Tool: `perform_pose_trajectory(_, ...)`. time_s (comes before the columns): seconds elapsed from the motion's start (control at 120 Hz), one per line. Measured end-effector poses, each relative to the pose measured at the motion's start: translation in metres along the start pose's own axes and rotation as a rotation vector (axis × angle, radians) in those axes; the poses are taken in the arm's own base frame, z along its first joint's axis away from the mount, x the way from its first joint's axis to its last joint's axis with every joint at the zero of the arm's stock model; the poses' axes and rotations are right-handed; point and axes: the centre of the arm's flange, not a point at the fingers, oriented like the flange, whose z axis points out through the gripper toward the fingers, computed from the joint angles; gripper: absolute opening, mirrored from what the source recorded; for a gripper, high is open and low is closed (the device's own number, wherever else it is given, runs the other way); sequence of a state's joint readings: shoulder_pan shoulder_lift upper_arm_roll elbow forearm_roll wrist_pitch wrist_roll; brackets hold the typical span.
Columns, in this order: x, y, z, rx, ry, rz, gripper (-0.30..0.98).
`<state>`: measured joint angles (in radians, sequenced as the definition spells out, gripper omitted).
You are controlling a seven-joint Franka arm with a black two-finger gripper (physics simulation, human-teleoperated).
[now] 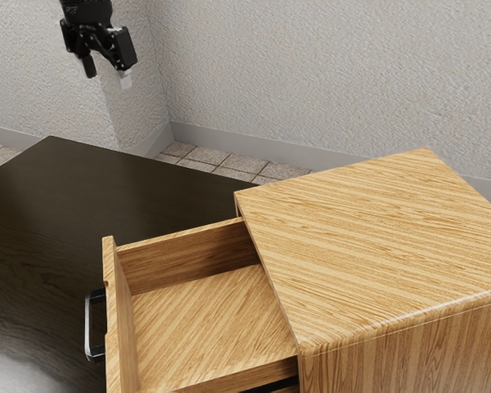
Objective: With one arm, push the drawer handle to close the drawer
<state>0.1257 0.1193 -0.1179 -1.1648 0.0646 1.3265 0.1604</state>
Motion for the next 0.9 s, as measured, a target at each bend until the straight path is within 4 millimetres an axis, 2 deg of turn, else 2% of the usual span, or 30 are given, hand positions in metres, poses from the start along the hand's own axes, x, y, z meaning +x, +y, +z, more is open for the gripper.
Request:
perform_pose_trajectory(0.15, -0.001, 0.002, -0.001, 0.002, 0.001, -0.003, 0.69)
perform_pose_trajectory(0.275, -0.018, -0.001, -0.001, 0.0, -0.011, -0.021, 0.69)
perform_pose_trajectory(0.358, -0.066, 0.009, -0.003, 0.005, -0.035, -0.042, 0.69)
perform_pose_trajectory(0.4, -0.091, 0.023, 0.0, 0.009, -0.05, -0.038, 0.69)
perform_pose_trajectory(0.458, -0.124, 0.046, 0.014, 0.015, -0.085, -0.016, 0.68)
perform_pose_trajectory(0.533, -0.165, 0.061, 0.035, 0.023, -0.112, 0.008, 0.66)
perform_pose_trajectory(0.6, -0.201, 0.068, 0.047, 0.034, -0.101, 0.027, 0.52)
perform_pose_trajectory(0.675, -0.225, 0.077, 0.057, 0.045, -0.087, 0.072, 0.31)
perform_pose_trajectory(0.742, -0.234, 0.087, 0.077, 0.054, -0.105, 0.129, 0.18)
perform_pose_trajectory(0.9, -0.25, 0.098, 0.117, 0.082, -0.097, 0.293, 0.01)
